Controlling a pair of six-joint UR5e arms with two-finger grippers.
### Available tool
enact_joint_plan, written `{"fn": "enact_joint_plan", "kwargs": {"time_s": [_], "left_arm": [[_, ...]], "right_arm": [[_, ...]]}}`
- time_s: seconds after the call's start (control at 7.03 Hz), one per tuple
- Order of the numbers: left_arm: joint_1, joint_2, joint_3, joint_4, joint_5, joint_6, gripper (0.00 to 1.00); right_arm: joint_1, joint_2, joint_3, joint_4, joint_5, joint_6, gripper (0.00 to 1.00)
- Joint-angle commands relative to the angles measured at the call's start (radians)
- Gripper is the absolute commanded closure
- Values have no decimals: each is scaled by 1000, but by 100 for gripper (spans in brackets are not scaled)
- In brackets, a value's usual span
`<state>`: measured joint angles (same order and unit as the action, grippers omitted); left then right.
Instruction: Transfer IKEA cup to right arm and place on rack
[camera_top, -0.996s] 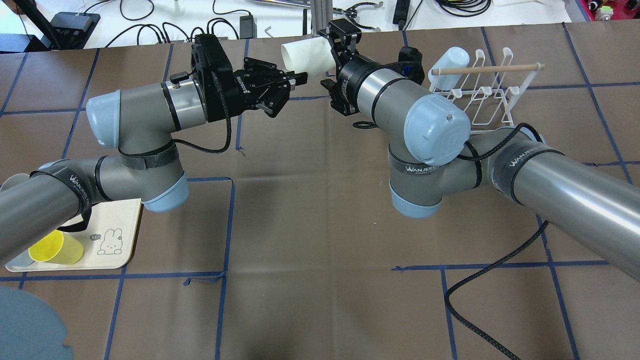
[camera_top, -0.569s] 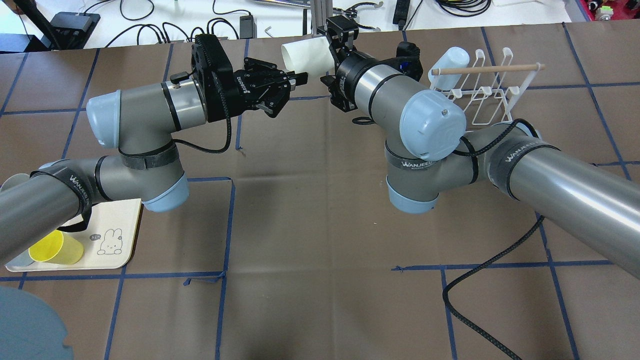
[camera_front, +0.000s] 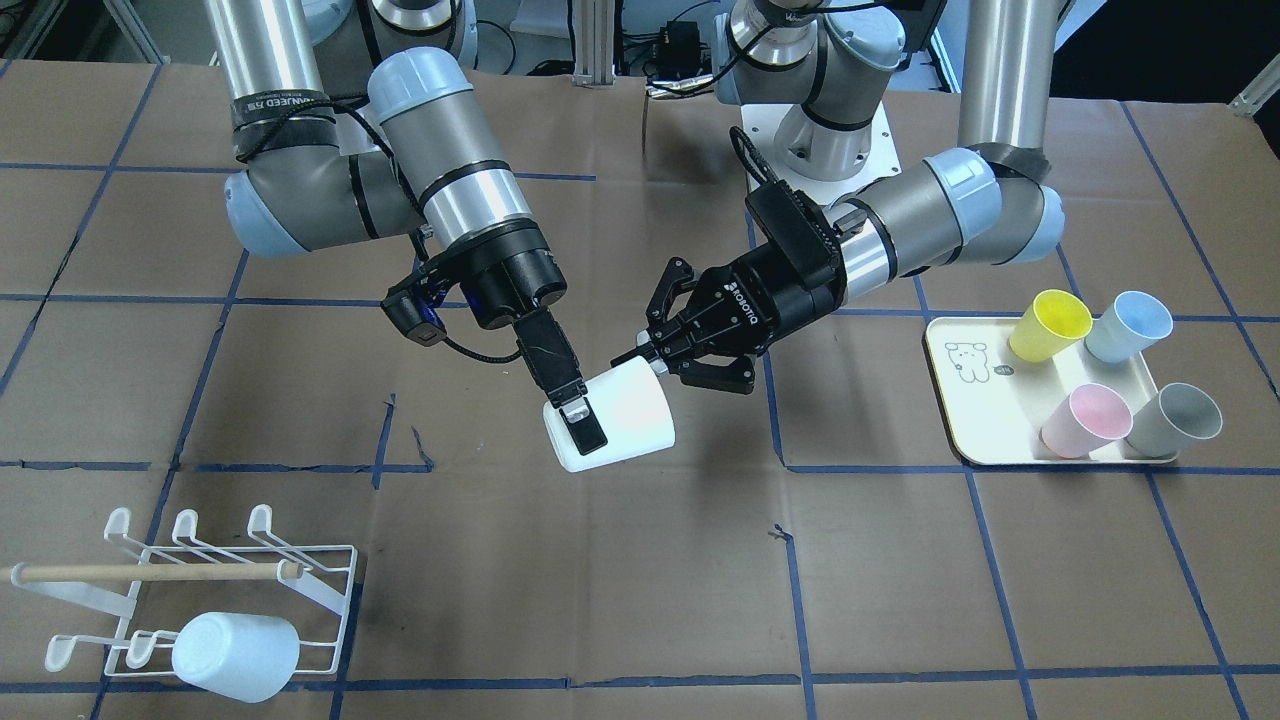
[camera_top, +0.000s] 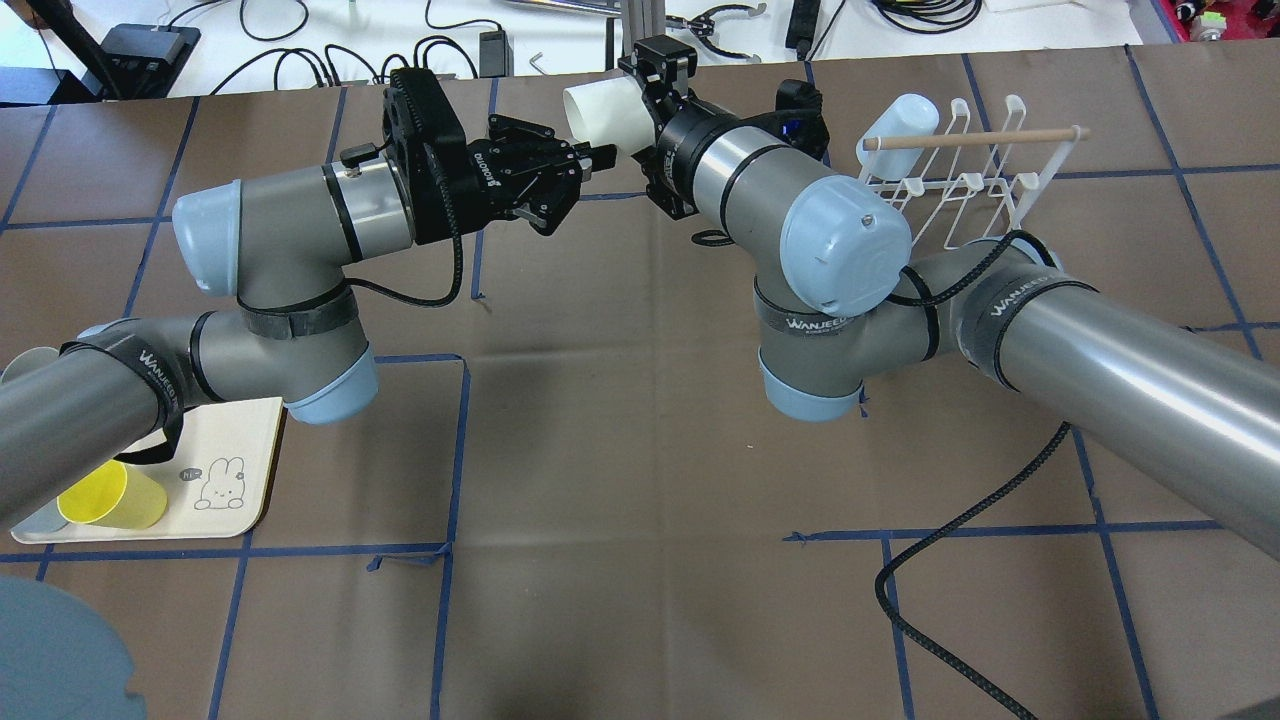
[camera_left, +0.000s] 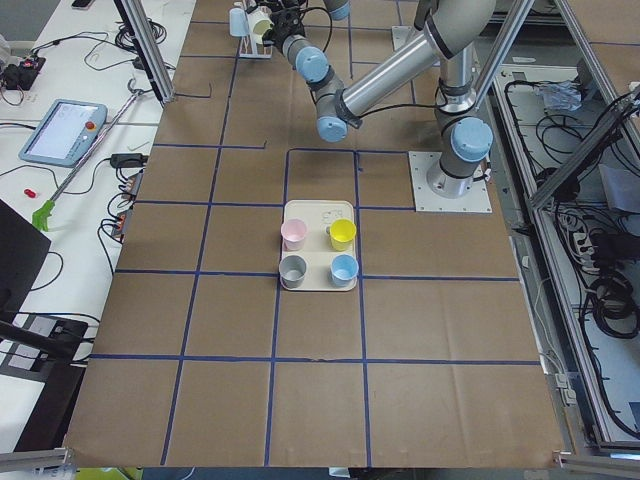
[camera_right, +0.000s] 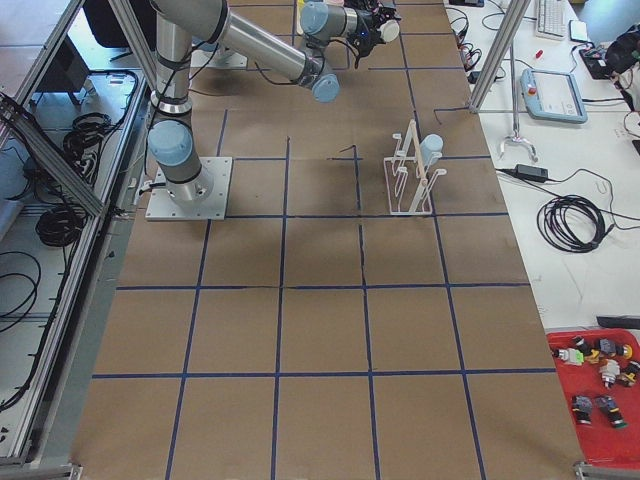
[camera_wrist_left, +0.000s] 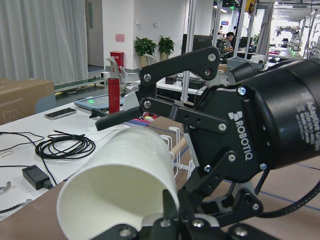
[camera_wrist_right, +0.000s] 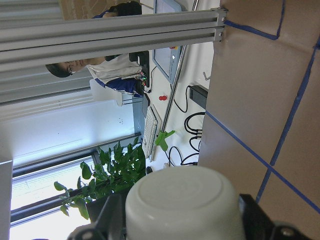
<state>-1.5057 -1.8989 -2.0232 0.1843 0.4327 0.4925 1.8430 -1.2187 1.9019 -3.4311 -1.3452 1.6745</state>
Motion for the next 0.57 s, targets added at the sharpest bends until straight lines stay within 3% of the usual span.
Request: {"fn": "enact_joint_plan", "kwargs": {"time_s": [0.0, 0.14, 0.28, 0.43], "left_arm": [[-1, -2, 0, 0, -5, 0, 88], [-1, -2, 0, 0, -6, 0, 81], [-1, -2, 1, 0, -3, 1, 62], [-1, -3, 11, 0, 0, 3, 30]], "right_arm": [[-1, -1, 0, -2, 5, 2, 39], [-1, -1, 0, -2, 9, 2, 43], [-1, 1, 0, 0, 9, 1, 45], [-1, 1, 0, -2, 9, -1, 46]]}}
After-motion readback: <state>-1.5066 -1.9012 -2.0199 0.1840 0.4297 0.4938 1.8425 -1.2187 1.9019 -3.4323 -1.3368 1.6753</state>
